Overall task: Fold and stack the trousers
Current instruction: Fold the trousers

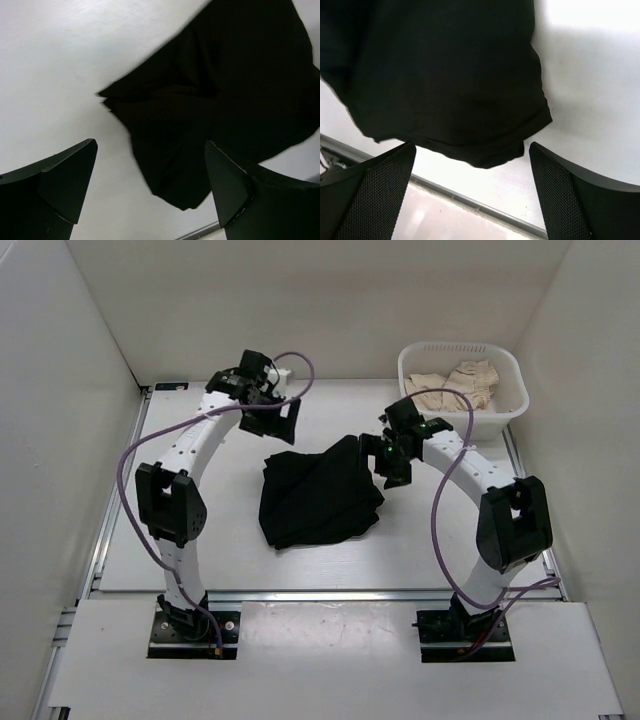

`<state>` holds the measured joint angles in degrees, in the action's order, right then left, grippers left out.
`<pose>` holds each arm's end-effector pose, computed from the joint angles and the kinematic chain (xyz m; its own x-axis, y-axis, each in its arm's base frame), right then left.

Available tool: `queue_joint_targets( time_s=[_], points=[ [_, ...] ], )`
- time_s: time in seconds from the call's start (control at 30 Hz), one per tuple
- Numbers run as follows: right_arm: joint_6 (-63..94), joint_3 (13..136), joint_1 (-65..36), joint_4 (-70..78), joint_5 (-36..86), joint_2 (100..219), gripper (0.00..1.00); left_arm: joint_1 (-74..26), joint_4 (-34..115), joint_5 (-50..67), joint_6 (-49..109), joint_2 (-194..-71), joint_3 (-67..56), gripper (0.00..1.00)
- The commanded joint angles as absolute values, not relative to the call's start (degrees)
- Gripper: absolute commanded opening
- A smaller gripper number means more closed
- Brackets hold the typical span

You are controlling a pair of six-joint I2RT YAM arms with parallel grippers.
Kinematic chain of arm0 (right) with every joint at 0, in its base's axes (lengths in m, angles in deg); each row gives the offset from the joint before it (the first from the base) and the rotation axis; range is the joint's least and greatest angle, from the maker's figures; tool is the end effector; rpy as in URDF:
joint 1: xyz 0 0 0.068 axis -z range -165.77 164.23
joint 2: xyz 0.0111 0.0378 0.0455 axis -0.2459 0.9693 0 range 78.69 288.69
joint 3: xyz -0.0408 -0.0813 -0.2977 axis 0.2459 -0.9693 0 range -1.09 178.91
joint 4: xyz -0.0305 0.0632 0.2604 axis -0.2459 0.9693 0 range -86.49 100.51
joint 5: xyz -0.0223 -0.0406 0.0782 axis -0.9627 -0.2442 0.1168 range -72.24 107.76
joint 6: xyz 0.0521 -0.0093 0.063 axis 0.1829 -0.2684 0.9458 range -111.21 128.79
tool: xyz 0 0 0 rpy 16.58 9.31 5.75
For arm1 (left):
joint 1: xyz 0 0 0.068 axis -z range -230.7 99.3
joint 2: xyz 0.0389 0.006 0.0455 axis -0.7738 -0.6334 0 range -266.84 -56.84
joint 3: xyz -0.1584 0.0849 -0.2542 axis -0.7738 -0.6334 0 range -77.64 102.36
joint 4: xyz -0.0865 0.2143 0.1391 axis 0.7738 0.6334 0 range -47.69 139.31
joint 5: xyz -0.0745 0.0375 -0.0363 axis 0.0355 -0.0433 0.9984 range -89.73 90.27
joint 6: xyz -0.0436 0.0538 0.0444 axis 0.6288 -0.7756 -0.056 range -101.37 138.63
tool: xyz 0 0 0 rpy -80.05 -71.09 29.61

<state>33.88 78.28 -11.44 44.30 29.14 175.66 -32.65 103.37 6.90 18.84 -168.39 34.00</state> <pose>0.3476 0.1828 0.2725 -0.9147 0.0214 -0.4035 -0.1437 0.9161 0.3743 0.4307 -0.1490 0.3293 -0.8327 0.2675 -0.4849 0.3580 0.9281 -0.1027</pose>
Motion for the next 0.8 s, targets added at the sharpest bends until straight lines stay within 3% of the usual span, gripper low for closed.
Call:
queue_joint_targets(
  time_s=[0.0,0.13,0.2,0.27,0.3,0.33,0.37,0.47,0.77],
  points=[
    [34.55,74.78,-10.38,39.81,36.48,175.89,0.98,-31.54,101.65,14.95,18.63,-172.93,29.33,1.0],
    [35.24,68.28,-8.97,36.56,39.91,175.9,0.98,-31.54,100.06,11.88,18.63,-177.58,28.8,0.99],
    [36.3,65.54,-8.36,33.31,41.75,176.51,0.98,-31.54,100.06,12.39,18.63,-179.35,30.03,0.77],
    [36.83,62.72,-7.83,31.55,44.22,177.04,0.84,-32.06,100.06,13.62,18.63,-180.15,30.56,0.63],
    [36.83,62.02,-7.31,31.02,44.22,177.65,0.73,-32.06,100.06,13.63,18.63,-180.67,30.56,0.44],
    [36.83,61.4,-7.3,31.02,44.22,178.26,0.51,-32.06,100.06,13.63,18.63,-181.38,31.17,0.3],
    [36.83,60.09,-6.78,31.02,44.22,178.27,0.38,-32.59,100.06,12.67,18.63,-181.91,31.17,0.14],
    [35.52,57.8,-5.64,31.02,44.75,178.27,0.0,-34.78,99.35,7.84,18.63,-184.71,35.55,0.14],
    [30.5,54.02,-5.63,32.16,50.28,176.69,0.0,-40.94,98.03,2.72,18.63,-191.23,46.29,0.14]
  ],
)
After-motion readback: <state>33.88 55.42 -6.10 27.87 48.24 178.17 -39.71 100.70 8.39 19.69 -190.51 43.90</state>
